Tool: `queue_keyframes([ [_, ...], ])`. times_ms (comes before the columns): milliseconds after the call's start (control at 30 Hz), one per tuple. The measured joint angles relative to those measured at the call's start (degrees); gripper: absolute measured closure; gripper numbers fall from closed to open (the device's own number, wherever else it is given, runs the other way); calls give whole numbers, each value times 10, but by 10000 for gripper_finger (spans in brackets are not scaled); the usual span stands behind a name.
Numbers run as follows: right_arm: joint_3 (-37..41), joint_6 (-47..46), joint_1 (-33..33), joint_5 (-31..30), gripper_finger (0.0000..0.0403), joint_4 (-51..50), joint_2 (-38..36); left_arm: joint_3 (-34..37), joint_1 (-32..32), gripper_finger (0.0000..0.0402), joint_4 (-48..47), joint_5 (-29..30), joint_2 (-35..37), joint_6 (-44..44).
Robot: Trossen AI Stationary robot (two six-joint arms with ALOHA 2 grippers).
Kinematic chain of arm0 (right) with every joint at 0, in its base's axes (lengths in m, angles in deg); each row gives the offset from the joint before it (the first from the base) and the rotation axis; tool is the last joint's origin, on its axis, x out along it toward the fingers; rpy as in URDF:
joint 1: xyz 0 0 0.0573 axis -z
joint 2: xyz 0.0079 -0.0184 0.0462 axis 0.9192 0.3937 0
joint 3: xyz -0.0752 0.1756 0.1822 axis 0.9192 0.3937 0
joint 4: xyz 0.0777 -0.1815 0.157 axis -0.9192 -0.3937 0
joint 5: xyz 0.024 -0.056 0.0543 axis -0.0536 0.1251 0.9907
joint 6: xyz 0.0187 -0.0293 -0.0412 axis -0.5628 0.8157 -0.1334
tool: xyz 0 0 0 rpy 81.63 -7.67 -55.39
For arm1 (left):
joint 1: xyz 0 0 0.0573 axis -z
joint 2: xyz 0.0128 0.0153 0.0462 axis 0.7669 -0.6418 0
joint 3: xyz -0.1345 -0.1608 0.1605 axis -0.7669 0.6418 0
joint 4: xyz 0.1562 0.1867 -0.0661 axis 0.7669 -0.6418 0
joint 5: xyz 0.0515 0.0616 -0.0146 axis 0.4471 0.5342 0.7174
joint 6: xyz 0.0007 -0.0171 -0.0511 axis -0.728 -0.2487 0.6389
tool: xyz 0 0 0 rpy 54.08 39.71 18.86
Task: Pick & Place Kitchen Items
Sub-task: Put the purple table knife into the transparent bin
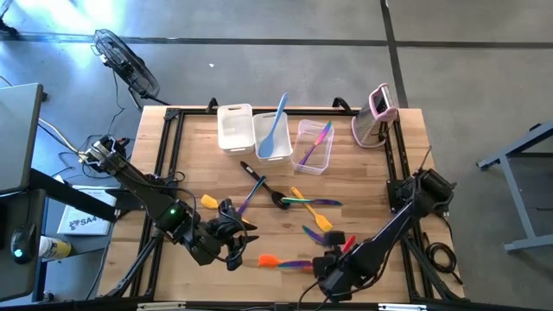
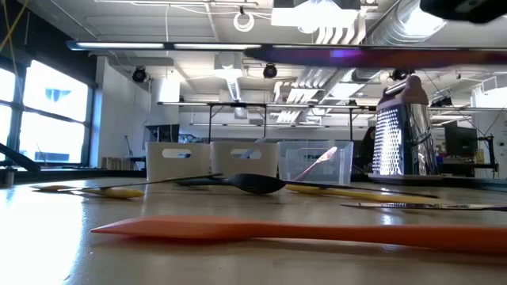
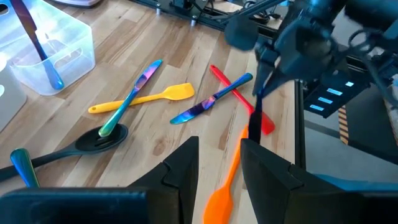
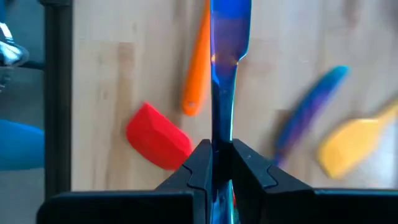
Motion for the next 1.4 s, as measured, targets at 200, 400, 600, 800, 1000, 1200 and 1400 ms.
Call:
queue_keyframes([
  [200, -59, 1, 14, -52, 374, -158, 0, 0, 0, 286, 0, 0, 0, 0],
  [400, -72, 36, 63, -94, 374, -243, -2, 0, 0, 286, 0, 0, 0, 0],
  [600, -72, 91, 135, -141, 374, -280, -24, 0, 0, 286, 0, 0, 0, 0],
  [800, -72, 145, 205, -189, 374, -332, -71, 0, 0, 286, 0, 0, 0, 0],
  [1000, -73, 255, 287, -222, 374, -342, -111, 0, 0, 286, 0, 0, 0, 0],
  [1200, -73, 378, 388, -245, 374, -342, -117, 0, 0, 286, 0, 0, 0, 0],
  [1400, -73, 442, 487, -269, 374, -342, -117, 0, 0, 286, 0, 0, 0, 0],
])
